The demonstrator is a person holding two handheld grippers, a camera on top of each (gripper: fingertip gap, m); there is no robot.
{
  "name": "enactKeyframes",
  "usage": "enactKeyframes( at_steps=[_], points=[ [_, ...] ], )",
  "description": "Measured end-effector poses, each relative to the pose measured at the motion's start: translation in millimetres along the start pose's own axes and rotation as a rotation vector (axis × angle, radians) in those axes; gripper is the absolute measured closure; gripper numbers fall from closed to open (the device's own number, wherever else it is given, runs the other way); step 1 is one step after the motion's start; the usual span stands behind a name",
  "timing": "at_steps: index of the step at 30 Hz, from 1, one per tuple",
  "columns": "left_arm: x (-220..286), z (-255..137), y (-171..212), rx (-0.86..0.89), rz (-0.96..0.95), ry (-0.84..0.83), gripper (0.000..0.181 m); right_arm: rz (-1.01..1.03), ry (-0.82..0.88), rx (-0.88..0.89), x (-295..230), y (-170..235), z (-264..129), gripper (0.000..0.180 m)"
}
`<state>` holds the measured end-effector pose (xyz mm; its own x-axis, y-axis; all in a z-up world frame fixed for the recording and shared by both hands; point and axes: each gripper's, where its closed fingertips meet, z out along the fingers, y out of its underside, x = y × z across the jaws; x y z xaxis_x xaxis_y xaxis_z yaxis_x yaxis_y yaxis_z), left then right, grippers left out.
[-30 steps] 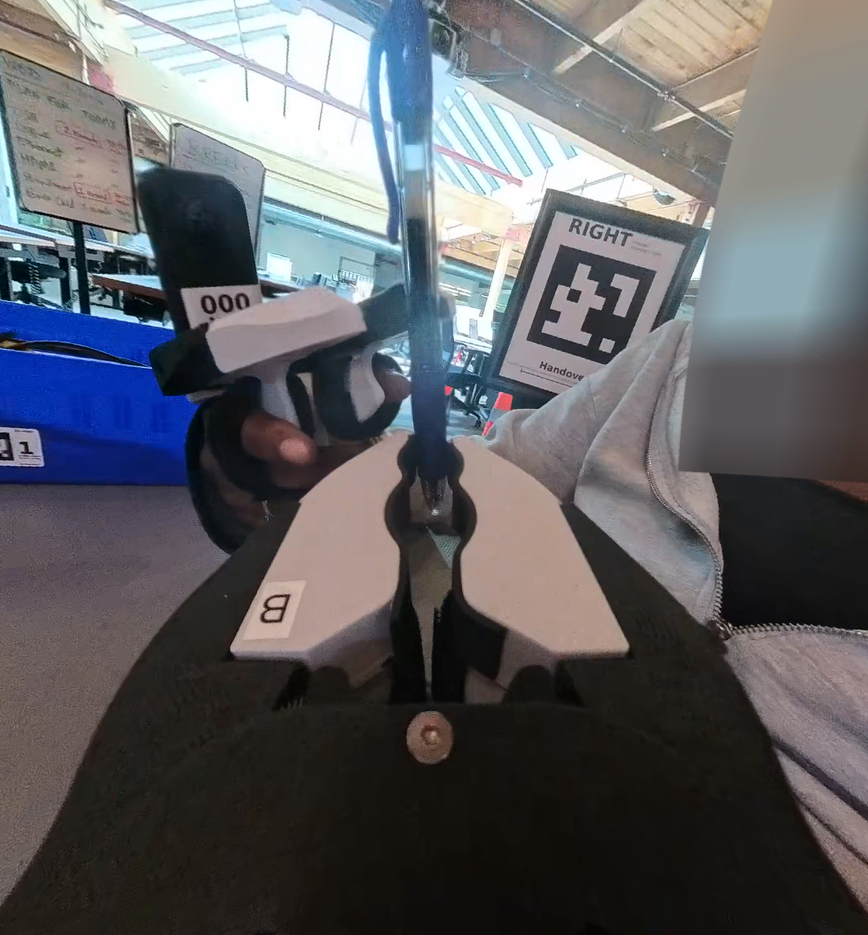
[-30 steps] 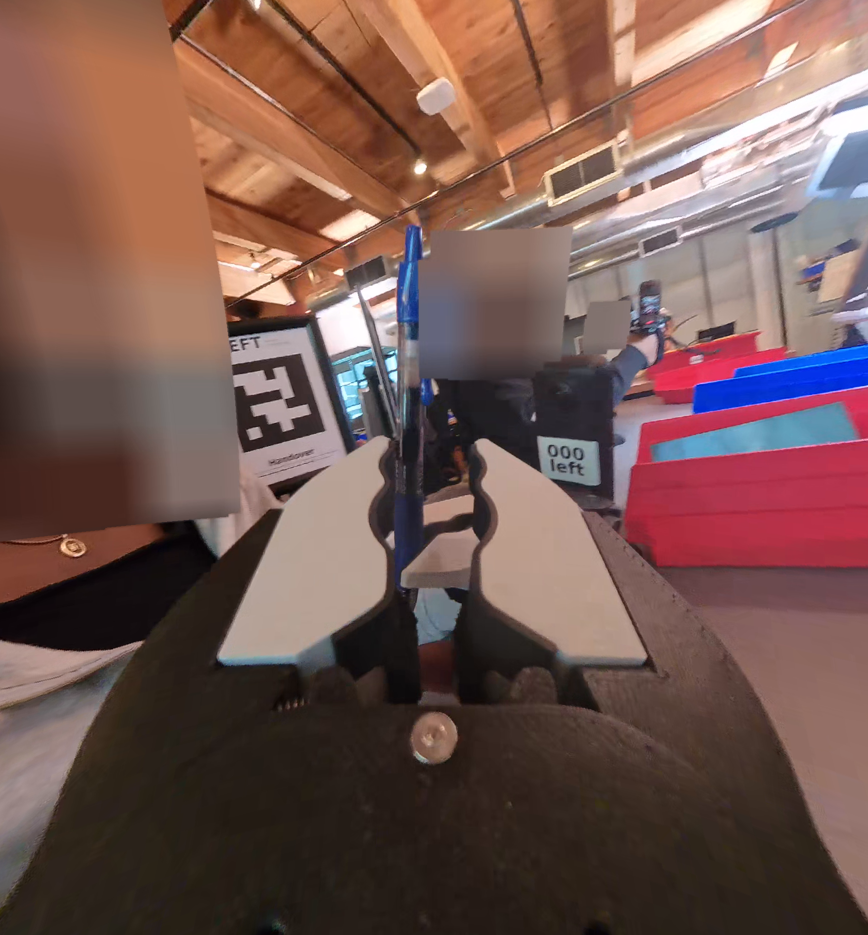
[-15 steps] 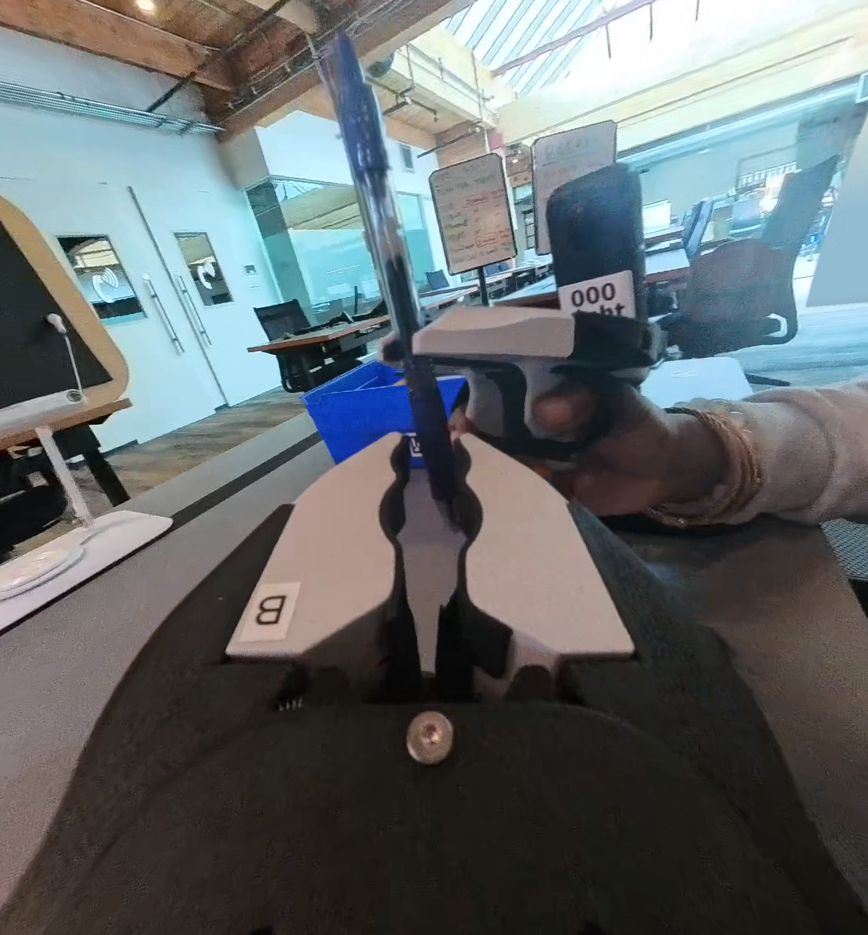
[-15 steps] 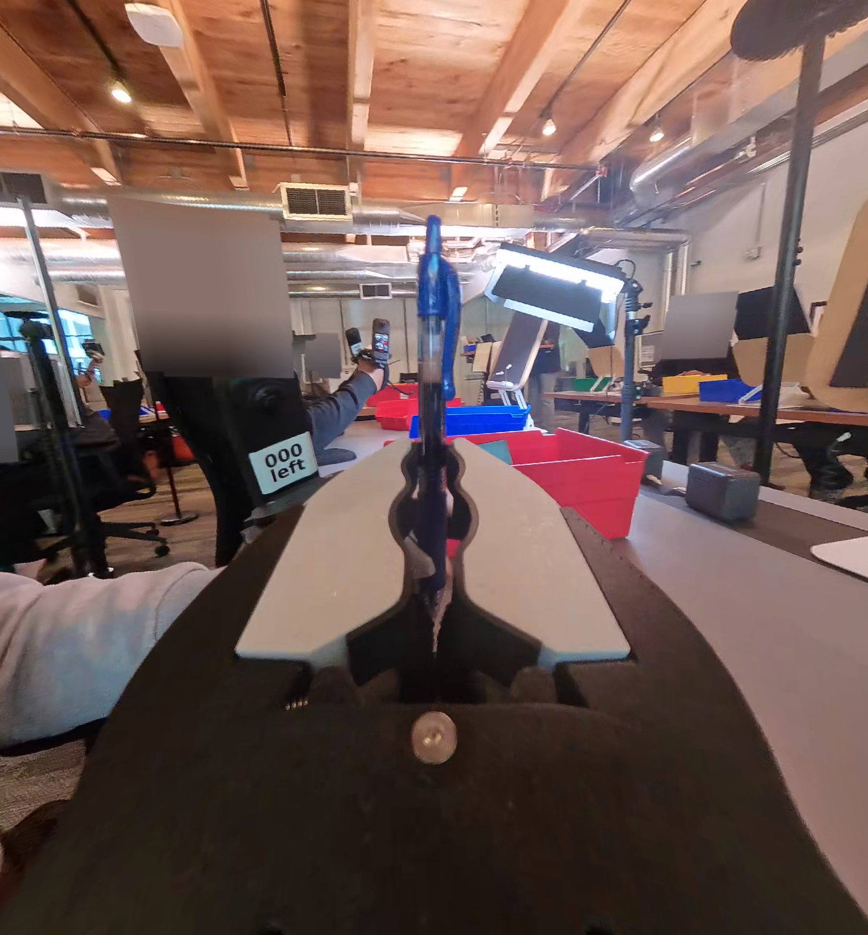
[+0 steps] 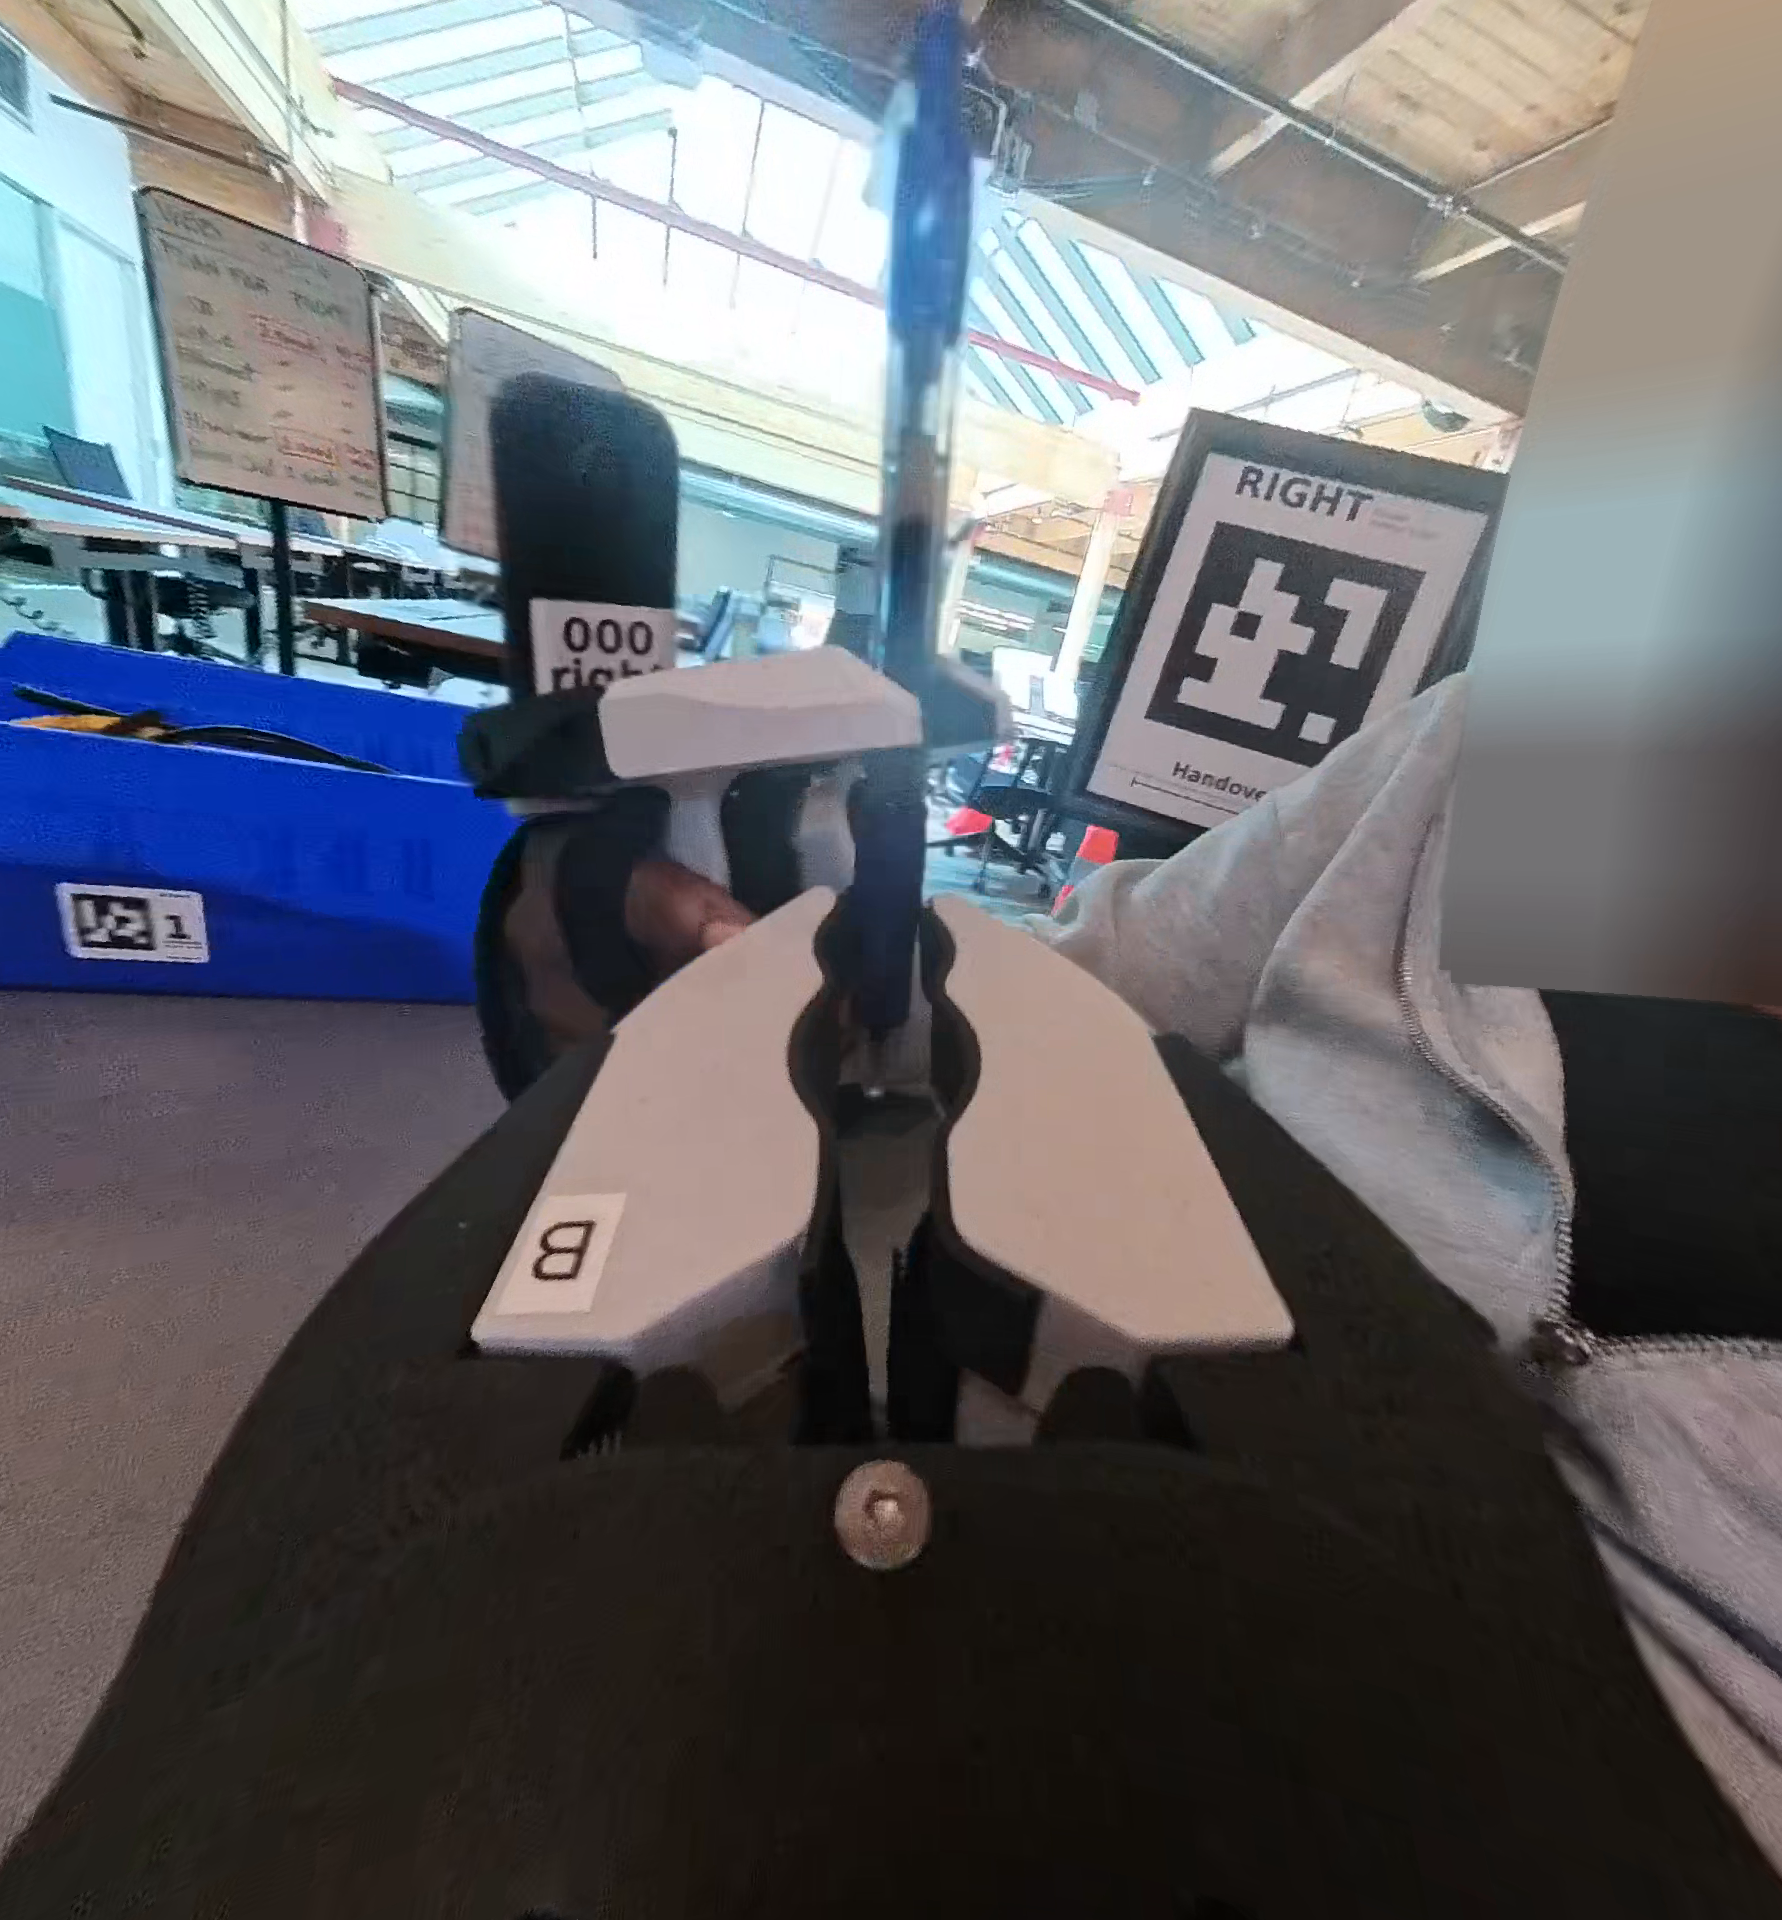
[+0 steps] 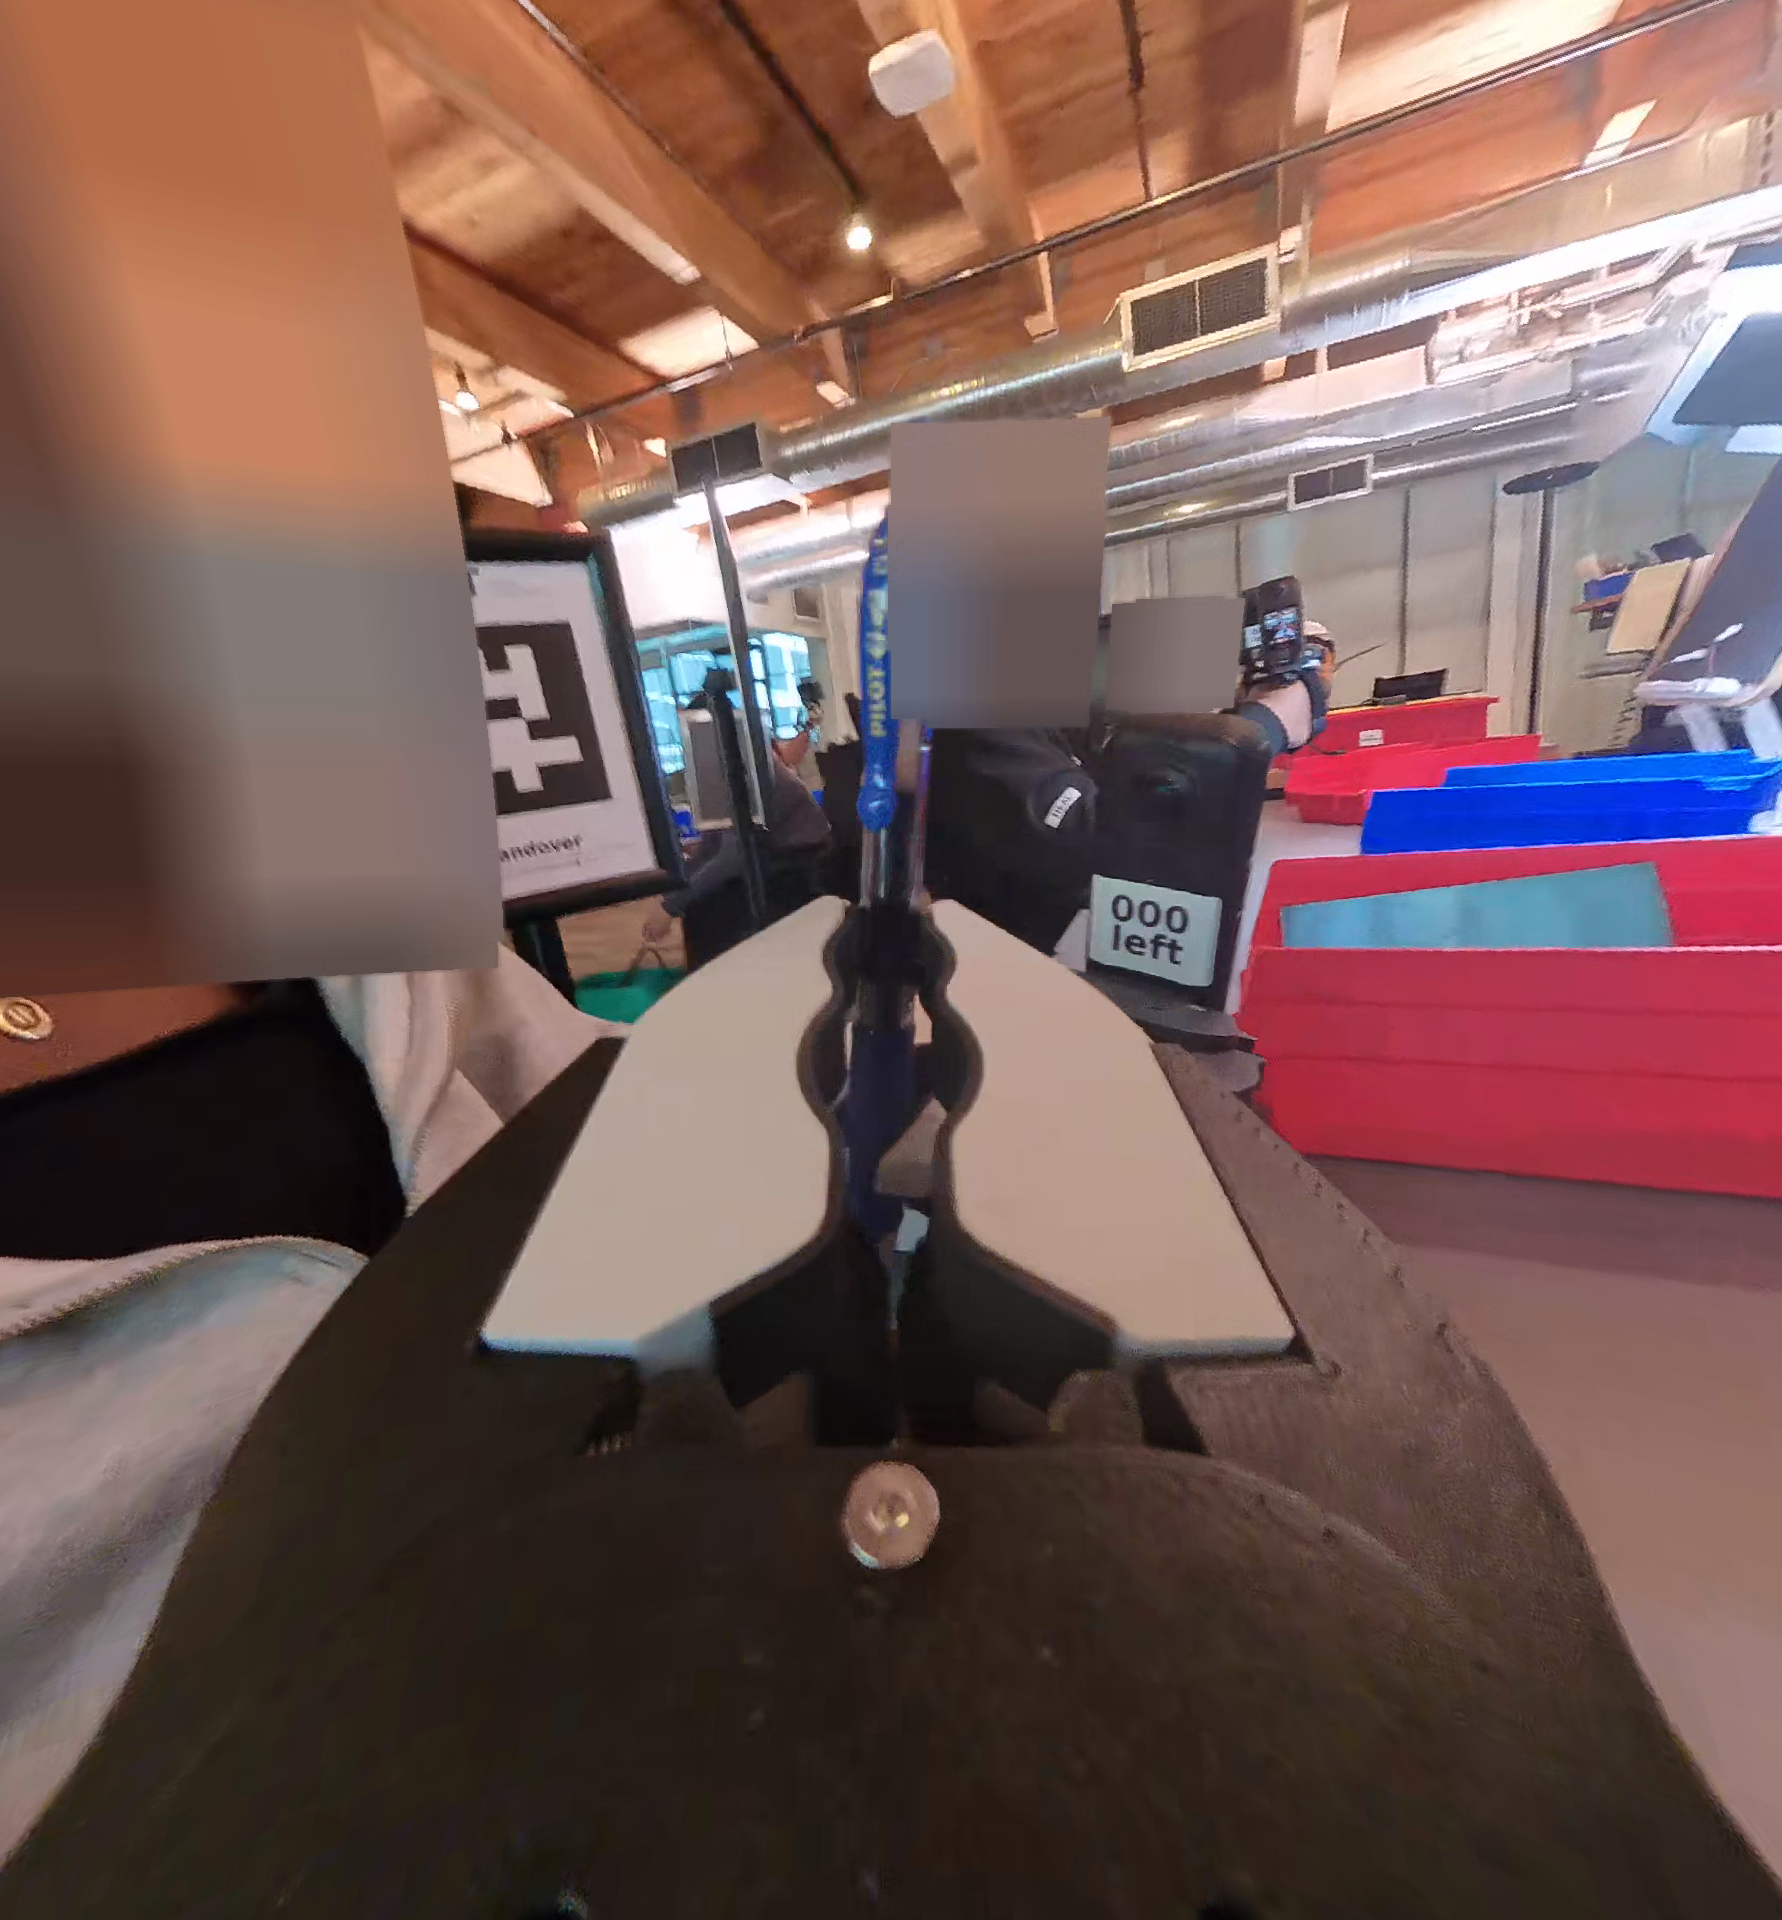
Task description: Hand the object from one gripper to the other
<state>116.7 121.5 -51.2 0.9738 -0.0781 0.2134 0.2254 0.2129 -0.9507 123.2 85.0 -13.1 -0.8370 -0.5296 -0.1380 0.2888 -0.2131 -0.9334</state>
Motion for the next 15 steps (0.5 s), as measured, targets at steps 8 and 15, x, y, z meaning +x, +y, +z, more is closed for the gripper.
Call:
enactKeyframes(
  at_steps=[8,15],
  points=[
    [-64.7,-13.9,8.8,-0.224,0.569,-0.618,0.140,-0.291,0.499,0.036,50.3,-8.2,-17.1,0.169],
    [-62.4,-19.8,-2.3,-0.122,0.434,-0.595,0.170,-0.327,0.548,0.030,53.3,-8.9,-18.5,0.169]
  ],
)
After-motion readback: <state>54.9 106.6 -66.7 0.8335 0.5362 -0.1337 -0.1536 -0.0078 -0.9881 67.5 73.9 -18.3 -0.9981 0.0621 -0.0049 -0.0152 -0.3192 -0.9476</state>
